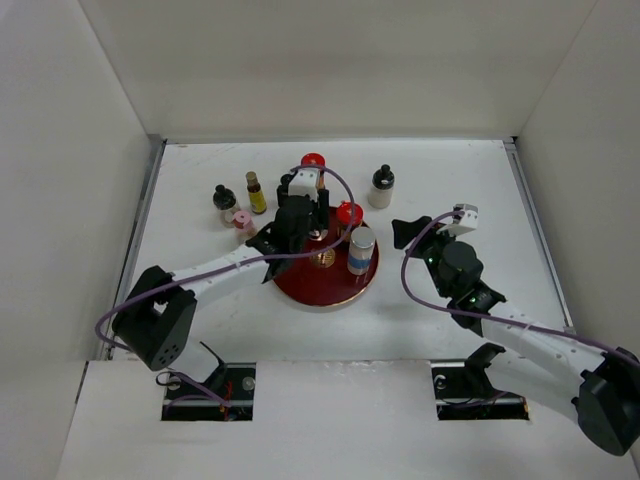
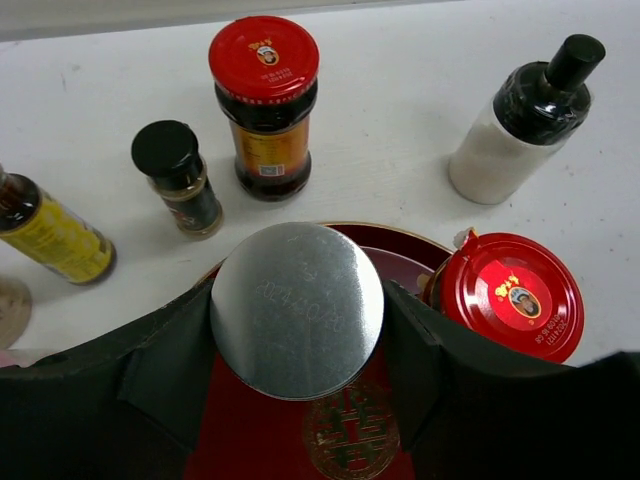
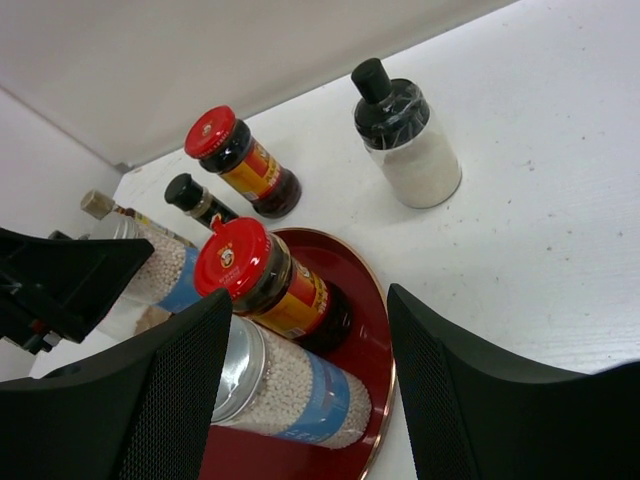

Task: Organize the condiment bottles

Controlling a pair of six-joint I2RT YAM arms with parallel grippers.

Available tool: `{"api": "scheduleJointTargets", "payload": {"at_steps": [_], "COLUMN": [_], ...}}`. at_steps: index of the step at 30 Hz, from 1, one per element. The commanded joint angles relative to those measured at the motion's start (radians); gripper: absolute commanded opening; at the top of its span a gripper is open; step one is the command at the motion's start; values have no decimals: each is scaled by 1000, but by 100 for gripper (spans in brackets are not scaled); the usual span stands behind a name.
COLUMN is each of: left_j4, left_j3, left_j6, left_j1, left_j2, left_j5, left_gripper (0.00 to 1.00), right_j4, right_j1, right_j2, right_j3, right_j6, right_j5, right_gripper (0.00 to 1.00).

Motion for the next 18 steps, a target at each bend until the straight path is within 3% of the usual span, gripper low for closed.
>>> {"api": "scheduleJointTargets", "payload": {"at_steps": [1,14,18], "left_j4": [170,245,251], "left_j3": [29,122,131], "left_j6": [-33,4,-6], "left_j1": [-13,7,7], "left_j2": [6,160,186], "left_j5": [25,31,39], "left_gripper": [33,34,41], "right_j4": [61,61,61], "right_j1": [12,18,18], "right_j2": [11,33,37], "right_j3": [11,17,17], "right_j6": [-5,-13,-10], "right_j5": [-6,-8,-8], "right_gripper": [68,68,68]}}
